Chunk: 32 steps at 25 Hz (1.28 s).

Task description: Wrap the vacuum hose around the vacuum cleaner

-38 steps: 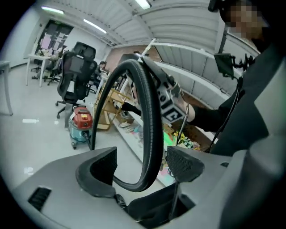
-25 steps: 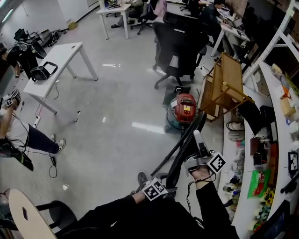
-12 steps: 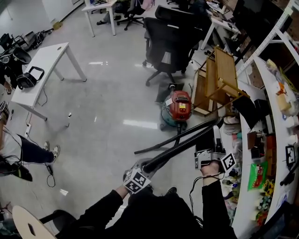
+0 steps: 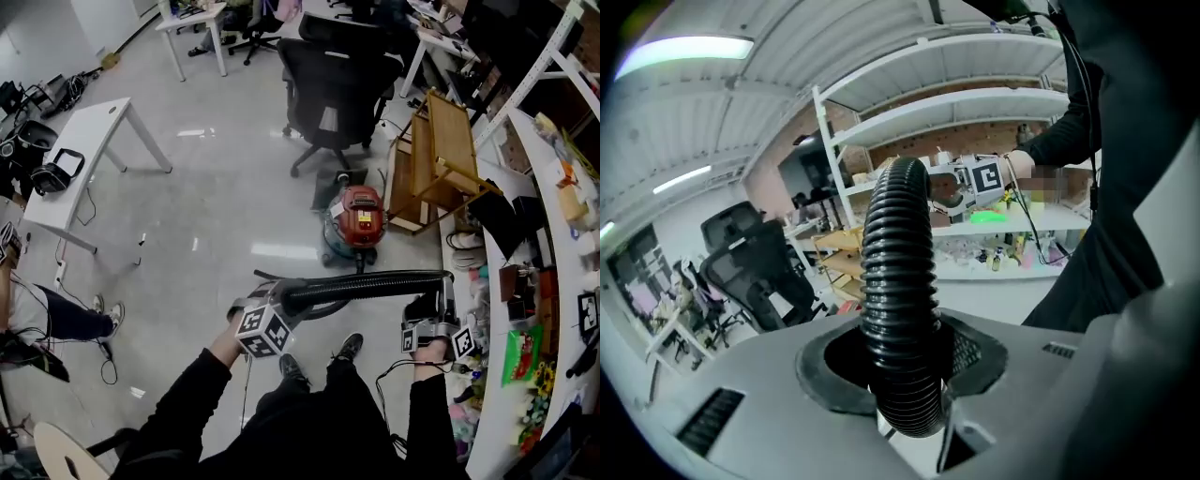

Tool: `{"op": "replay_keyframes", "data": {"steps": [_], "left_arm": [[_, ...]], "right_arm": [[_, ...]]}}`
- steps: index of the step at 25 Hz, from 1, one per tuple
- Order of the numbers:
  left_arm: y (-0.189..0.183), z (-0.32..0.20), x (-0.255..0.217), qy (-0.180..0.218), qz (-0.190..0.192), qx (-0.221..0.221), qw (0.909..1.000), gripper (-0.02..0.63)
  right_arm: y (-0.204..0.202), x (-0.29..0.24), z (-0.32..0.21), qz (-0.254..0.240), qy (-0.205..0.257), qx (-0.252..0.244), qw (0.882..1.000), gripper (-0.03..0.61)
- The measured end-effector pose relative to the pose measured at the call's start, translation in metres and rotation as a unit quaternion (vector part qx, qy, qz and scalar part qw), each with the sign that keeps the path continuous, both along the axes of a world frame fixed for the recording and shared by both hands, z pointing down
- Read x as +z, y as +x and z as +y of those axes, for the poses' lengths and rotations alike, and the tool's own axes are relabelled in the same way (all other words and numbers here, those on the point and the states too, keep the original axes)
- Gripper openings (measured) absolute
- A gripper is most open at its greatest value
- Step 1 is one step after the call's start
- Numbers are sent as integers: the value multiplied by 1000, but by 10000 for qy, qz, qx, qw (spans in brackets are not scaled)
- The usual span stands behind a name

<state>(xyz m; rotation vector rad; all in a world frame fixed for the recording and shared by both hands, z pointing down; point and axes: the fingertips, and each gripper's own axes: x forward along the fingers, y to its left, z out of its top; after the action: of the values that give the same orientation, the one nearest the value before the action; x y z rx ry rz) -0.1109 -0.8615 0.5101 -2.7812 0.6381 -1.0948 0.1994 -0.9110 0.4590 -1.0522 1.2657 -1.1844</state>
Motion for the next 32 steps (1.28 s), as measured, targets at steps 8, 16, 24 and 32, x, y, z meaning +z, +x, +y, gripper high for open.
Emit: {"op": "replay_keyframes", "data": {"steps": [8, 16, 24, 32], "left_arm": [[67, -77, -22, 300, -1452, 1078, 9831, 163], [131, -133, -5, 180, -2562, 1578, 9535, 164], [169, -176, -15, -113, -2502, 1238, 9602, 191], [188, -186, 15, 39, -3552, 1876, 9157, 189]], "right_arm": [[54, 62, 3, 94, -67, -473, 9988, 285], [92, 106, 21, -543, -368, -1636, 9843, 295], [120, 135, 23, 2906, -977, -3276, 8937, 293], [-5, -3, -138, 8193, 1856, -2881, 4597, 295]]}}
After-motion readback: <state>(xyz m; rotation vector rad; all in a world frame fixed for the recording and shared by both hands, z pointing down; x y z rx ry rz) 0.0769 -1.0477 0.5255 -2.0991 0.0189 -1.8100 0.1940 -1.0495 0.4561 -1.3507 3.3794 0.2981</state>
